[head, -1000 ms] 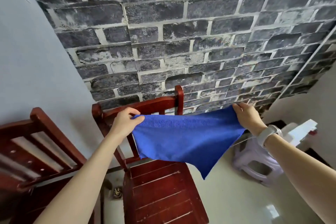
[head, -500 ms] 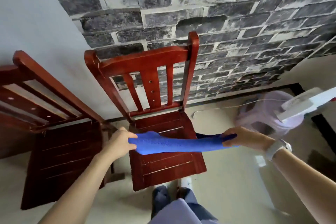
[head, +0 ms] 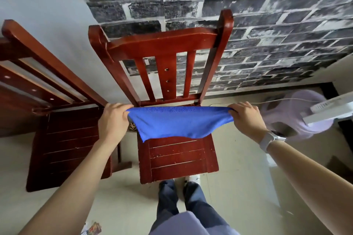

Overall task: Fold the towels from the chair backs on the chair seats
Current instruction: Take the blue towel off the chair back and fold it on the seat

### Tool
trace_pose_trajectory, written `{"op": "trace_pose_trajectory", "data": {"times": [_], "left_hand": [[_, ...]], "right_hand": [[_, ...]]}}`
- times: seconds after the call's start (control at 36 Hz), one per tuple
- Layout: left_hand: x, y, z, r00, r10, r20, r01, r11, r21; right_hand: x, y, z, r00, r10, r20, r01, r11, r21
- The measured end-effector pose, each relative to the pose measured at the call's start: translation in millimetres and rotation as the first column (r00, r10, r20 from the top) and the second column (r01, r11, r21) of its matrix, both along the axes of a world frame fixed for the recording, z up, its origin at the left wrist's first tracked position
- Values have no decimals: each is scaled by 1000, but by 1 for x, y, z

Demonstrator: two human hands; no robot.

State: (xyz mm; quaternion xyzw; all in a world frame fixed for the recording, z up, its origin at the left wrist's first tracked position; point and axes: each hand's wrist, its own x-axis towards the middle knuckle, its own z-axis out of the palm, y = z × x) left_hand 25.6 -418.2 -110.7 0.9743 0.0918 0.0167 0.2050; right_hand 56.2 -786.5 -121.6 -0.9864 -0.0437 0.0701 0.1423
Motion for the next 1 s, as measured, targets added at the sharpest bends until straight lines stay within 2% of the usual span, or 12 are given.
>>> {"op": "trace_pose_trajectory", "data": {"times": [0.11, 0.31, 0.36, 0.42, 0.5, 0.56, 0.61, 0.67, 0.69, 0.89, 1.0], "left_hand": [[-9, 8, 1, 998, -15, 57, 14, 1000, 24], [-49, 11, -43, 998, -65, -21, 66, 996, 54], [-62, 9, -65, 993, -84, -88, 89, 995, 50], [-76, 8, -91, 977, -124, -172, 132, 990, 39], [-99, 6, -136, 912, -193, -361, 212, 977, 13], [-115, 6, -168, 807, -196, -557, 229, 973, -10], [-129, 3, -193, 650, -164, -742, 207, 978, -34], [-135, 0, -209, 556, -157, -816, 198, 979, -53], [-135, -2, -215, 549, -153, -822, 188, 981, -58], [-83, -6, -258, 699, -86, -710, 34, 996, -87], [-34, -7, -283, 805, -88, -586, 50, 996, -80]], "right_hand": [[-4, 8, 6, 977, 109, 183, -105, 994, -31], [-33, 9, -36, 972, 202, 123, -193, 978, -79], [-48, 6, -60, 979, 200, 36, -196, 977, -79], [-62, 2, -88, 975, 189, -119, -201, 975, -96], [-85, 0, -132, 897, 181, -403, -266, 950, -164], [-100, 1, -158, 807, 175, -563, -334, 923, -192], [-117, 3, -178, 720, 142, -679, -349, 920, -178], [-129, 5, -195, 660, 67, -748, -280, 946, -163], [-132, 7, -202, 640, 38, -767, -249, 955, -161], [-88, 26, -243, 723, -13, -690, -38, 998, -59], [-39, 40, -265, 807, -43, -588, 33, 999, -26]]}}
